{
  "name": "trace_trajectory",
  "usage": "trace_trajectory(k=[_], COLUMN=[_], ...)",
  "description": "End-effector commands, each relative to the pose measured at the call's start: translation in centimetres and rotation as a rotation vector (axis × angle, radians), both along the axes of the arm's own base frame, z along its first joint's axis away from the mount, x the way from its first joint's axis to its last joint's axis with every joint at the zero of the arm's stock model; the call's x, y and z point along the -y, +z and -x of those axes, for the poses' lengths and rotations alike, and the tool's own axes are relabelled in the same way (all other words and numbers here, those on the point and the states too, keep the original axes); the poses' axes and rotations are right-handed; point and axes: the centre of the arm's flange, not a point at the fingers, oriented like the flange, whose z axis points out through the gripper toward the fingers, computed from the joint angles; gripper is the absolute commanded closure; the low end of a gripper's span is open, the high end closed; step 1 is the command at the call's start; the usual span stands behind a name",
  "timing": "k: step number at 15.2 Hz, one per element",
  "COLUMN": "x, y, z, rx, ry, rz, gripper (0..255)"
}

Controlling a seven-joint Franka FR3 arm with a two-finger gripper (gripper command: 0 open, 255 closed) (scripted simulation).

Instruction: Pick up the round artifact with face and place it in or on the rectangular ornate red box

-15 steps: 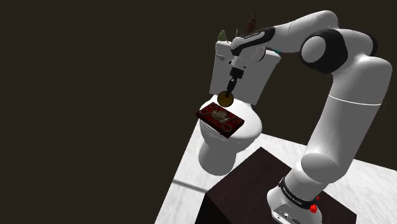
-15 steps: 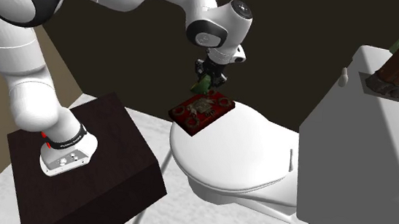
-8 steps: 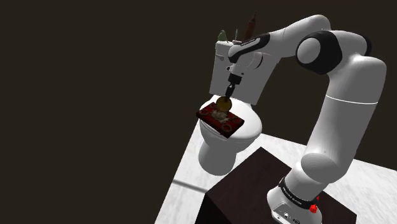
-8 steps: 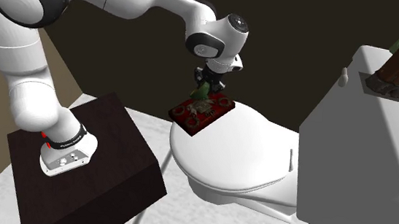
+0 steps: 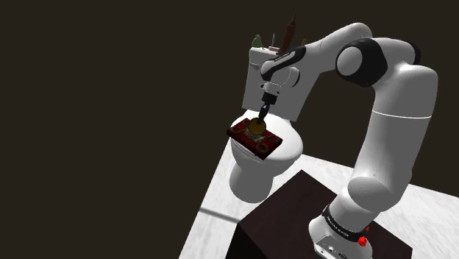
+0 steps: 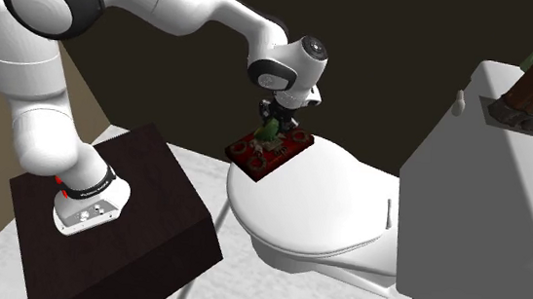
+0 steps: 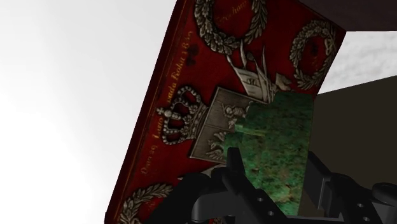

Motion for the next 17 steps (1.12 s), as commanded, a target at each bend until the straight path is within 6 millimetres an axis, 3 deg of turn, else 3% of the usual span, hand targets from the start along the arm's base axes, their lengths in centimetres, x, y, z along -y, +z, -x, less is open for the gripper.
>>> trace_trajectory(k=[1, 6, 7, 12, 16, 17], x=[0.0, 0.0, 0.0, 0.0, 1.4, 1.4], y=[-0.3, -0.3, -0.3, -0.3, 4.5, 4.5], z=[-0.1, -0.1, -0.1, -0.1, -0.4, -0.4], rx=[0.001, 0.001, 0.001, 0.001, 0.001, 0.001], ry=[0.0, 0.0, 0.0, 0.0, 0.0, 0.0], rz=[0.0, 0.0, 0.0, 0.0, 0.0, 0.0], gripper=[255, 255, 0, 0, 0, 0])
